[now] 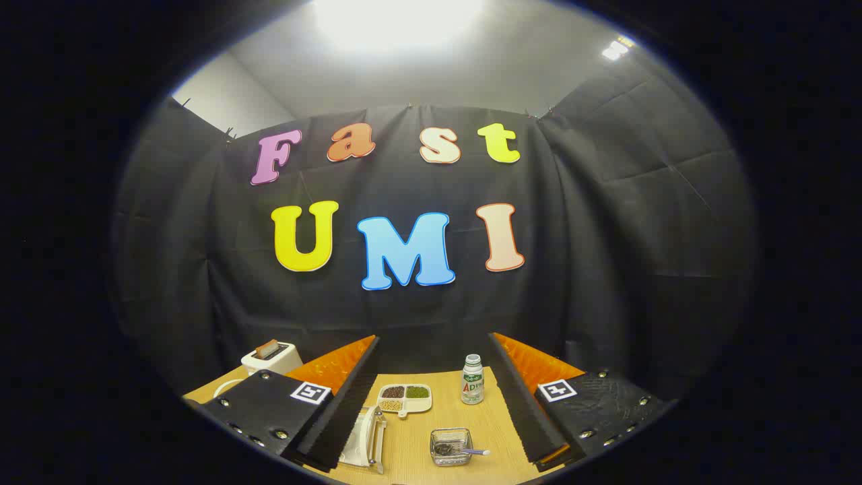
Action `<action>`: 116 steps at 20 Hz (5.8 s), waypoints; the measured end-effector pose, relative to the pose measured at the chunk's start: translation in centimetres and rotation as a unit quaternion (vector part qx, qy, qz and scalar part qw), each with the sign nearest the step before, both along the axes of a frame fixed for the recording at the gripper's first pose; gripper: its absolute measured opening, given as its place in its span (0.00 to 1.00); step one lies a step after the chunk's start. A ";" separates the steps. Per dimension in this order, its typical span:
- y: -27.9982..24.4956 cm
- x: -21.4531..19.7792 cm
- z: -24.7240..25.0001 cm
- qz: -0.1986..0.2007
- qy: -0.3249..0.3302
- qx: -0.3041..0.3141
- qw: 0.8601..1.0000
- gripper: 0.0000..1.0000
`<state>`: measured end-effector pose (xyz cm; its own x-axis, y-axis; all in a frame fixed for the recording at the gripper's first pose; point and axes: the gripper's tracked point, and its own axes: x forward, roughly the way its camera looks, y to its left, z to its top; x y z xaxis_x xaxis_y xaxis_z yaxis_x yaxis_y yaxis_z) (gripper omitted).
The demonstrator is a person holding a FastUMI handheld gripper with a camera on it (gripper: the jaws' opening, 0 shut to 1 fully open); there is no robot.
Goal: Take the plate from the dish rack, then take the spoon from the basket and place it into the plate.
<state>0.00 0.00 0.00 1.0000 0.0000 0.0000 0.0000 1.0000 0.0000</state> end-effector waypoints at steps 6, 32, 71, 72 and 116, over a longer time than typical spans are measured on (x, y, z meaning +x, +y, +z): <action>0.0 0.5 -0.6 0.002 0.019 0.005 1.000 0.96; 11.4 5.7 -6.2 0.093 0.232 0.049 0.967 0.96; 20.0 8.4 -22.5 -0.173 0.474 -0.128 0.854 0.15; 19.9 8.2 -22.2 -0.178 0.472 -0.133 0.853 0.14; 1.0 -9.7 -23.1 0.105 0.534 0.068 0.836 0.14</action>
